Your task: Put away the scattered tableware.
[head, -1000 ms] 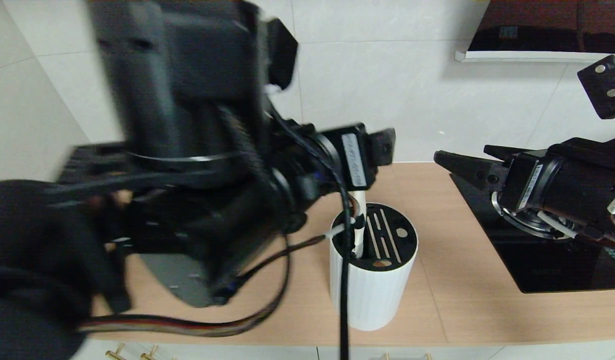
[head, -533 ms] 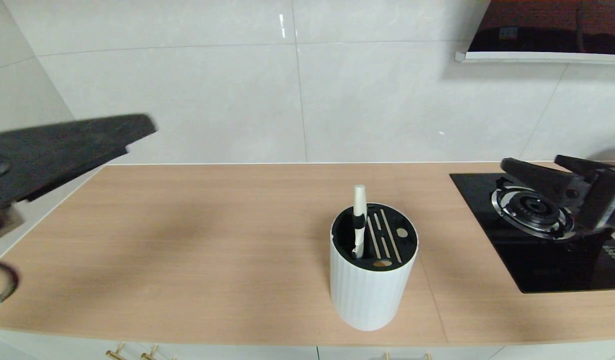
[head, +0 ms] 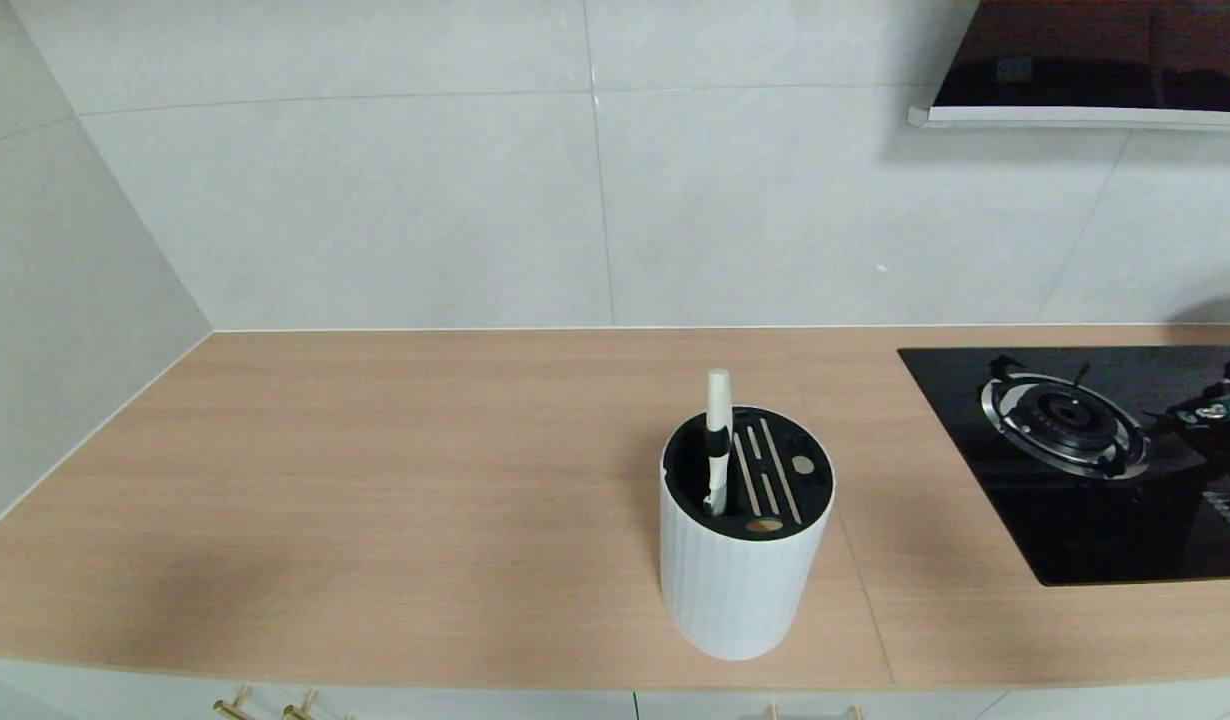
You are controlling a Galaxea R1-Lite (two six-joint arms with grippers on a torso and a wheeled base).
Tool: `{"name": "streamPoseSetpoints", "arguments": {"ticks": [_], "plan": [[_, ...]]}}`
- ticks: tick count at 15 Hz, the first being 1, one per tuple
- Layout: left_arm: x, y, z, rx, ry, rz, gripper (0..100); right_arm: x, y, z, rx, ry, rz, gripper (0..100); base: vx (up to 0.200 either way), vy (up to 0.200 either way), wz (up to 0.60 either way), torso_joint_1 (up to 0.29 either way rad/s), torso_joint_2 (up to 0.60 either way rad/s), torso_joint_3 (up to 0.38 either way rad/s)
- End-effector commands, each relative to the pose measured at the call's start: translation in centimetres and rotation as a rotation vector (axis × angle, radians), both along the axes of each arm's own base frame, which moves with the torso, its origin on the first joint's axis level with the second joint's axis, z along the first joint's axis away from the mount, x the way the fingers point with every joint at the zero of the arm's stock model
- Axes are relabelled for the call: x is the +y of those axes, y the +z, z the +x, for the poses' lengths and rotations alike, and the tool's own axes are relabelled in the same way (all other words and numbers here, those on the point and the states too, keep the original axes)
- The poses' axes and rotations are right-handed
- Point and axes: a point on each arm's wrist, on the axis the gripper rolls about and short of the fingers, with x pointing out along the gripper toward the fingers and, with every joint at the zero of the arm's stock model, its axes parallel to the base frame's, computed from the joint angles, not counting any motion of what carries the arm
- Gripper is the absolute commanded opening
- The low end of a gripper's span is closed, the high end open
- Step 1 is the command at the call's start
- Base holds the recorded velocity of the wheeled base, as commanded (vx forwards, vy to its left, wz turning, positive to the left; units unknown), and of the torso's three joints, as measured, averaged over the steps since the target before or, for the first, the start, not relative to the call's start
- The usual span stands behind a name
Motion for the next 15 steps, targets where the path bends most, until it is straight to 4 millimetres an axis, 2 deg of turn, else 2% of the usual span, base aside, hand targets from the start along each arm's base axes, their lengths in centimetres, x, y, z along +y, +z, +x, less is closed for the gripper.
{"name": "streamPoseSetpoints", "arguments": {"ticks": [1,2,3,4,6,7,8,10,12,13,14,15], "plan": [[0.6,-2.7,-4.7,-0.120,0.111,0.020,100,-1.5,-2.0,-8.4,-0.205,-0.145,-0.040,100,0.000,0.000,0.00,0.000,0.00,0.000],[0.5,-3.4,-5.5,-0.126,0.142,0.038,100,-1.5,-2.6,-9.2,-0.212,-0.174,-0.058,100,0.000,0.000,0.00,0.000,0.00,0.000],[0.4,-3.6,-5.4,-0.119,0.156,0.046,100,-1.5,-2.6,-9.2,-0.208,-0.188,-0.059,100,0.000,0.000,0.00,0.000,0.00,0.000],[0.2,-3.8,-5.2,-0.106,0.238,0.079,100,-1.6,-2.3,-9.2,-0.219,-0.293,-0.033,100,0.000,0.000,0.00,0.000,0.00,0.000],[-0.1,-4.0,-5.2,-0.098,0.352,0.100,100,-1.0,-2.9,-9.4,-0.215,-0.382,-0.035,100,0.000,0.000,0.00,0.000,0.00,0.000],[-0.8,-5.3,-5.9,-0.132,0.401,0.110,100,-0.5,-4.9,-9.8,-0.215,-0.377,-0.061,100,0.000,0.000,0.00,0.000,0.00,0.000],[-1.0,-6.5,-5.6,-0.117,0.394,0.141,100,-0.4,-5.9,-9.2,-0.174,-0.354,-0.070,100,0.000,0.000,0.00,0.000,0.00,0.000],[-0.7,-8.7,-4.0,-0.018,0.507,0.166,100,-0.5,-7.9,-7.7,-0.087,-0.364,-0.072,100,0.000,0.000,0.00,0.000,0.00,0.000],[-0.7,-11.0,-2.1,0.026,0.509,0.200,100,-0.5,-10.9,-5.9,0.024,-0.359,-0.094,100,0.000,0.000,0.00,0.000,0.00,0.000],[-0.7,-13.5,-0.1,0.003,0.512,0.263,100,-0.5,-13.8,-4.3,0.050,-0.358,-0.099,100,0.000,0.000,0.00,0.000,0.00,0.000],[-0.7,-15.3,1.0,-0.029,0.517,0.333,100,-0.5,-14.9,-3.7,0.034,-0.351,-0.098,100,0.000,0.000,0.00,0.000,0.00,0.000],[-0.7,-15.6,1.1,-0.043,0.516,0.380,100,-0.4,-15.4,-3.6,0.078,-0.327,-0.088,100,0.000,0.000,0.00,0.000,0.00,0.000]]}}
